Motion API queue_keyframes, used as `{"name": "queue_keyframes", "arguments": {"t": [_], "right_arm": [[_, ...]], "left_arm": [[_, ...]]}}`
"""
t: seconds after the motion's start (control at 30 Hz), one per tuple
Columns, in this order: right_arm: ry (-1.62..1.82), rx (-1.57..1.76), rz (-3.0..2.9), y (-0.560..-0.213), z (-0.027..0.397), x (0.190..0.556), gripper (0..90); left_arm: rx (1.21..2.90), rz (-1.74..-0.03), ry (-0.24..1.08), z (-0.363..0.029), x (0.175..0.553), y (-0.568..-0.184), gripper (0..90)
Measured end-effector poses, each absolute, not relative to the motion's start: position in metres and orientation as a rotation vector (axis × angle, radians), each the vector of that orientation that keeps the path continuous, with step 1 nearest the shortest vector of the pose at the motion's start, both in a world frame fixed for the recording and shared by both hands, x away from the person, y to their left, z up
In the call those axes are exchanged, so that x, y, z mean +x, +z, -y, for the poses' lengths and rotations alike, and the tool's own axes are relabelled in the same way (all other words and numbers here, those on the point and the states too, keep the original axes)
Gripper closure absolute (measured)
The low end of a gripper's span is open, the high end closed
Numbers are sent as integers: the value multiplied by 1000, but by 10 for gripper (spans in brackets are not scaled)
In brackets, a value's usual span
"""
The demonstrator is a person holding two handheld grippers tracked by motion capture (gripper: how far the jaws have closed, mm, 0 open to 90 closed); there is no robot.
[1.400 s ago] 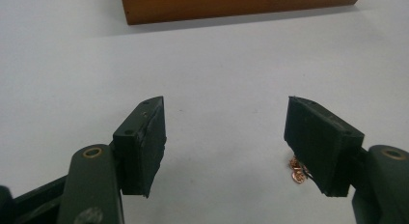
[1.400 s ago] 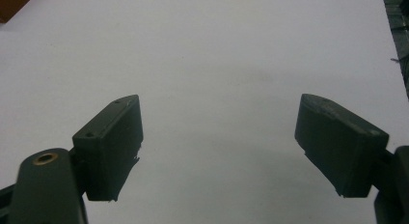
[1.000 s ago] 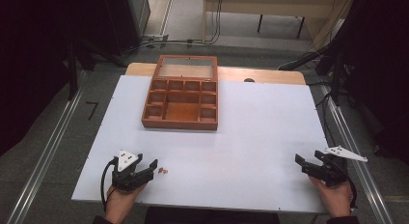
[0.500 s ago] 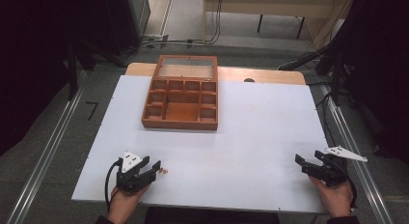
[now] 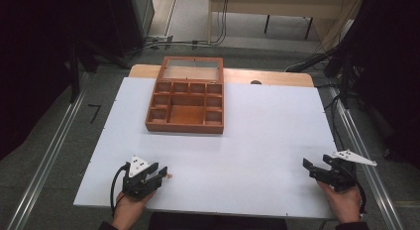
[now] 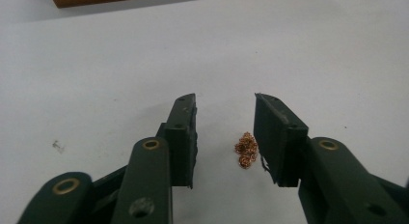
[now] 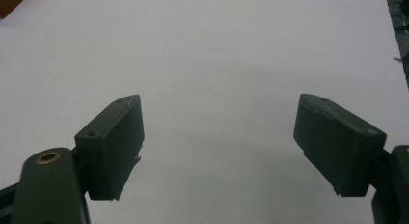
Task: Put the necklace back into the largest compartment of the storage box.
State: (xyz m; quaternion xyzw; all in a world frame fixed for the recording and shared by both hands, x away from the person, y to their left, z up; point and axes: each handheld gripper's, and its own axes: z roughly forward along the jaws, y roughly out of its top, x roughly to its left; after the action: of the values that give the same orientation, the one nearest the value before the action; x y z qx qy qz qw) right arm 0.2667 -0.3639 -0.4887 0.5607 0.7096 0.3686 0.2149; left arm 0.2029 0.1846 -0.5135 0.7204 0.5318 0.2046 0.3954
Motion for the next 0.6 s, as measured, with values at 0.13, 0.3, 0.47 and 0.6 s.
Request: {"name": "queue_keyframes", "arguments": {"t": [0.13,0.3,0.47,0.6], "right_arm": [[1020,1557,-1968,-489,364,267,163],[1019,1554,-1969,-489,364,267,163],[1020,1556,-1969,-489,364,267,163],[1019,1555,-1969,-489,364,267,163]], "left_arm": [[1828,-1349,501,-183,204,-514,638],[1855,-1333,496,-178,204,-515,662],[1868,-1340,487,-177,205,-516,689],[1891,-1330,481,-175,205,-516,694]]}}
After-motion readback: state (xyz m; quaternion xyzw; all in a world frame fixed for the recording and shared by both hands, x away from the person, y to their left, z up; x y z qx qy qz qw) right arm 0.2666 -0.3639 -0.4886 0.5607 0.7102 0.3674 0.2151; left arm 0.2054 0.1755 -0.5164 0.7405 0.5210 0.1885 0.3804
